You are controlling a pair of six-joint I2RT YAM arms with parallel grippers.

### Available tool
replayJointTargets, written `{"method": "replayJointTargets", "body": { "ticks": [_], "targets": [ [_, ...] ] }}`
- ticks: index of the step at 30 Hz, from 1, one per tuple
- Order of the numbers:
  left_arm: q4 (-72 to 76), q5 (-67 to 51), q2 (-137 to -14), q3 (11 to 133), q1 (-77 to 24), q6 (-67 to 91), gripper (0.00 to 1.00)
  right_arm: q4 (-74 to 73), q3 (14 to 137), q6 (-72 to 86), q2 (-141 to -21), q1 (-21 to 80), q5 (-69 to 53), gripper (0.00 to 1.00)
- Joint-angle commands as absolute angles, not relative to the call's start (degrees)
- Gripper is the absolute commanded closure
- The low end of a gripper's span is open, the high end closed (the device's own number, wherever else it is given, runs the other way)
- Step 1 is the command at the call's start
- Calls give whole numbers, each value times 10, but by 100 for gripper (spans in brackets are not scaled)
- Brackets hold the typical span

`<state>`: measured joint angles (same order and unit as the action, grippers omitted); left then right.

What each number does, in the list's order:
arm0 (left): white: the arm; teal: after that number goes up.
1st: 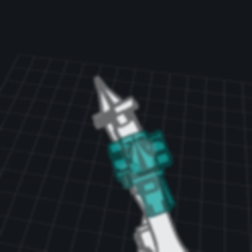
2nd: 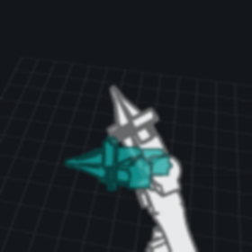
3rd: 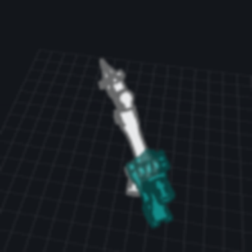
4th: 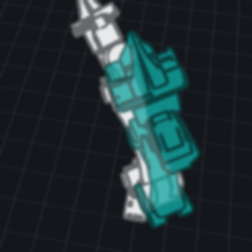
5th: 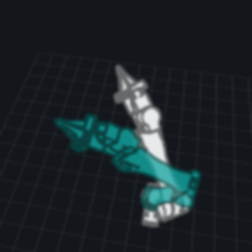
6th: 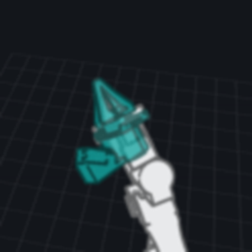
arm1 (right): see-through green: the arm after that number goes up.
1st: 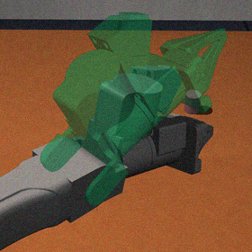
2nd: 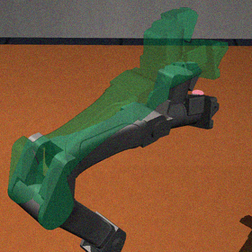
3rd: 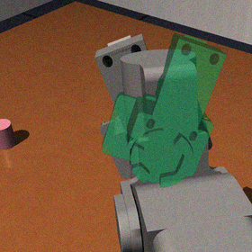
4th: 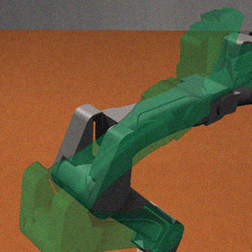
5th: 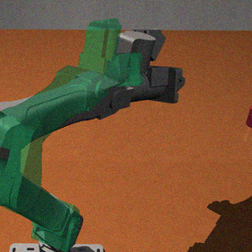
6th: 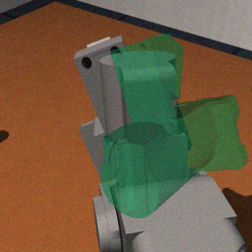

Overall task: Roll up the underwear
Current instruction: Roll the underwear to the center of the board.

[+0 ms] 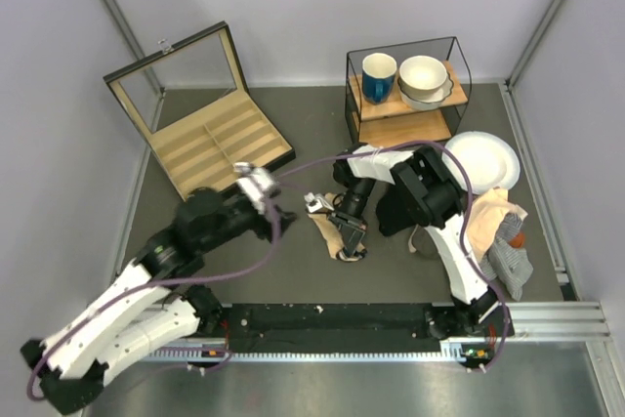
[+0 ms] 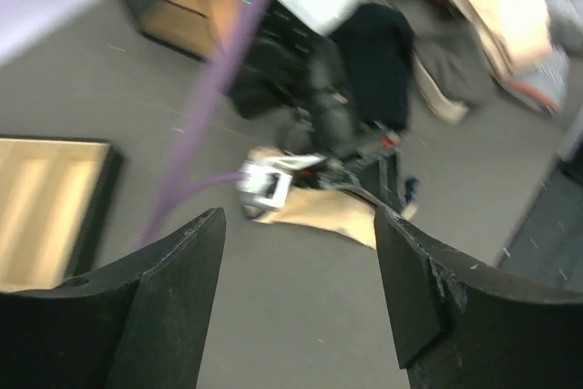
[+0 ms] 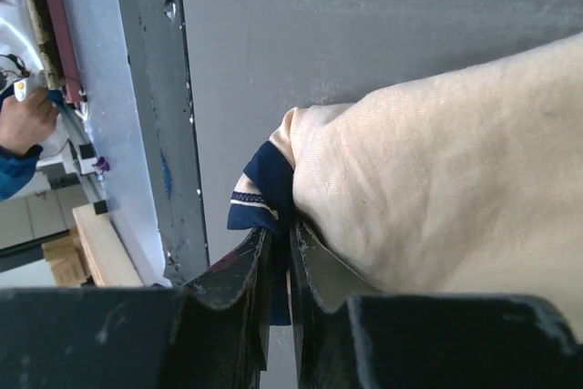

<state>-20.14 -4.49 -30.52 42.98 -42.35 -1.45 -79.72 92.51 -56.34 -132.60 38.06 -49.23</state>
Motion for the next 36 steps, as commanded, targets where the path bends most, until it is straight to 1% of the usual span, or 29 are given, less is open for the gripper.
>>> {"method": "replayJointTargets", "body": {
  "ticks": [1, 4, 7, 10, 16, 20, 25, 27, 28, 29, 32, 33, 35, 36],
  "targets": [
    [-220, -137, -474, 442, -526, -57, 27, -856, 952, -571, -1349, 373, -504, 88],
    [-163, -116, -539, 420, -603, -93, 26, -860, 953, -571, -1351, 367, -511, 87],
    [-92, -106, -604, 396, -632, -104, 26, -860, 954, -573, -1354, 363, -512, 87],
    [-26, -100, -669, 377, -645, -117, 27, -862, 954, -575, -1355, 363, -515, 86],
    [41, -62, -771, 384, -653, -132, 28, -861, 954, -576, -1354, 362, -516, 84],
    [18, -36, -835, 418, -653, -135, 28, -862, 953, -577, -1352, 363, -516, 82],
    [24, -9, -876, 432, -654, -124, 30, -861, 952, -577, -1351, 362, -518, 80],
    [15, -5, -892, 444, -653, -115, 33, -861, 950, -578, -1350, 362, -518, 80],
    [15, 15, -896, 445, -654, -113, 34, -861, 950, -578, -1349, 362, -518, 80],
    [15, 15, -901, 446, -653, -109, 36, -861, 951, -578, -1350, 363, -518, 79],
    [11, 20, -908, 446, -652, -95, 48, -861, 950, -578, -1349, 362, -519, 79],
    [9, 20, -909, 446, -652, -90, 60, -860, 950, -579, -1348, 362, -519, 78],
    [4, 15, -915, 448, -652, -78, 77, -861, 950, -580, -1342, 362, -520, 76],
    [3, 11, -917, 450, -650, -73, 98, -861, 950, -581, -1339, 361, -520, 75]
  ]
}}
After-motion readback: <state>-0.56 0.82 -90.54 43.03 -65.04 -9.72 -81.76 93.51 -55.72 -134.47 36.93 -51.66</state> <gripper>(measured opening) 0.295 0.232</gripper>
